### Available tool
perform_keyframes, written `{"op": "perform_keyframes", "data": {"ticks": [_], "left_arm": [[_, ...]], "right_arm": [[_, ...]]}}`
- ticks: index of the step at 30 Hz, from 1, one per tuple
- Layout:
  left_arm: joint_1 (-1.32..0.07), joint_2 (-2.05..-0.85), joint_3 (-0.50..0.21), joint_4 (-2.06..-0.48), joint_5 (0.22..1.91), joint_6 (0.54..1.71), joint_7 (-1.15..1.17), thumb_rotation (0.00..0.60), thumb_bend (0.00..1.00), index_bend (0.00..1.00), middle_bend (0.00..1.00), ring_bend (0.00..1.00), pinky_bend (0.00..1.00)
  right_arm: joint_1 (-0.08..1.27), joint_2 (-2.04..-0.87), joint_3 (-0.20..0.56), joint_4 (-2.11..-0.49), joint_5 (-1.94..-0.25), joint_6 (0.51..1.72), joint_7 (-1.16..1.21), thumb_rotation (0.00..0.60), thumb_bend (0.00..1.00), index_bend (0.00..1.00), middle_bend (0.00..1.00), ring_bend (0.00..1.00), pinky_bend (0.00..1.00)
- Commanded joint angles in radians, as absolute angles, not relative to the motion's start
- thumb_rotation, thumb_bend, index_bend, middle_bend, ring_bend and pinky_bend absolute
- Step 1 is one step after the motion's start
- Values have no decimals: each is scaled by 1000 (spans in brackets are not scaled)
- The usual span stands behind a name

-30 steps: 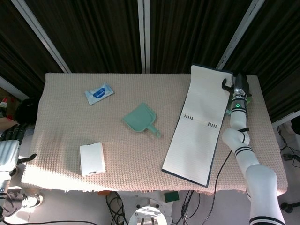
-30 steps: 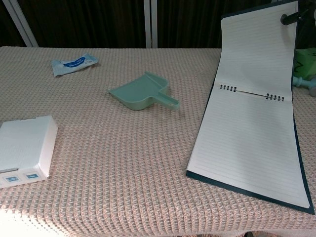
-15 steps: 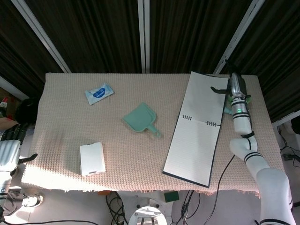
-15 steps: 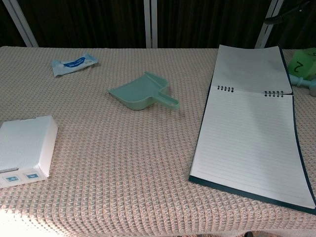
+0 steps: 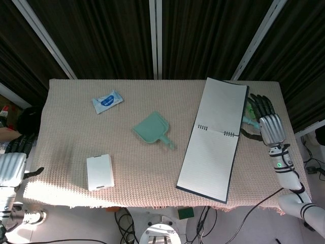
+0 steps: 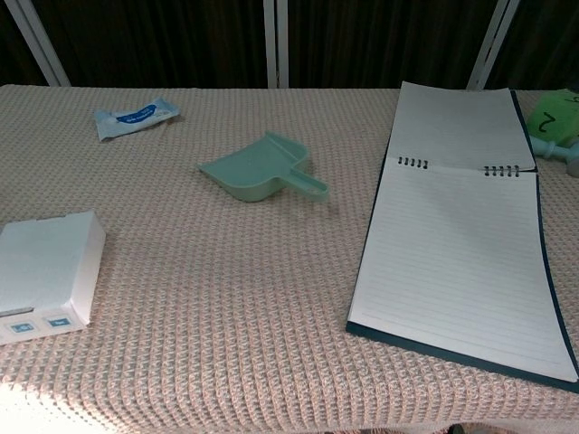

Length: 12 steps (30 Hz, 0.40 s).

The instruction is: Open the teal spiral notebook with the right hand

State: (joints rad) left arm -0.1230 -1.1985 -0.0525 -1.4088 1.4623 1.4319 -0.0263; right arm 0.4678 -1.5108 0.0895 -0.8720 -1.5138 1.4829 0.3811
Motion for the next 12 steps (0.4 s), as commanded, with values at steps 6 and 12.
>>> {"op": "perform_keyframes", "data": {"ticks": [6,12], "left_arm": [[-111,-1198,-41,-1429,1495,1470,-2,600,59,100,85,68,129],[-100,-1197,-37,-1435,1500,1490,1,600,59,99,85,68,129]], "right_arm": [[146,-1319,-38,-1204,-1454,1601,-3,600,151,0,0,0,0],[130,-1265,-39,-1273,-1418,1518,-18,600,152,0,0,0,0]]}}
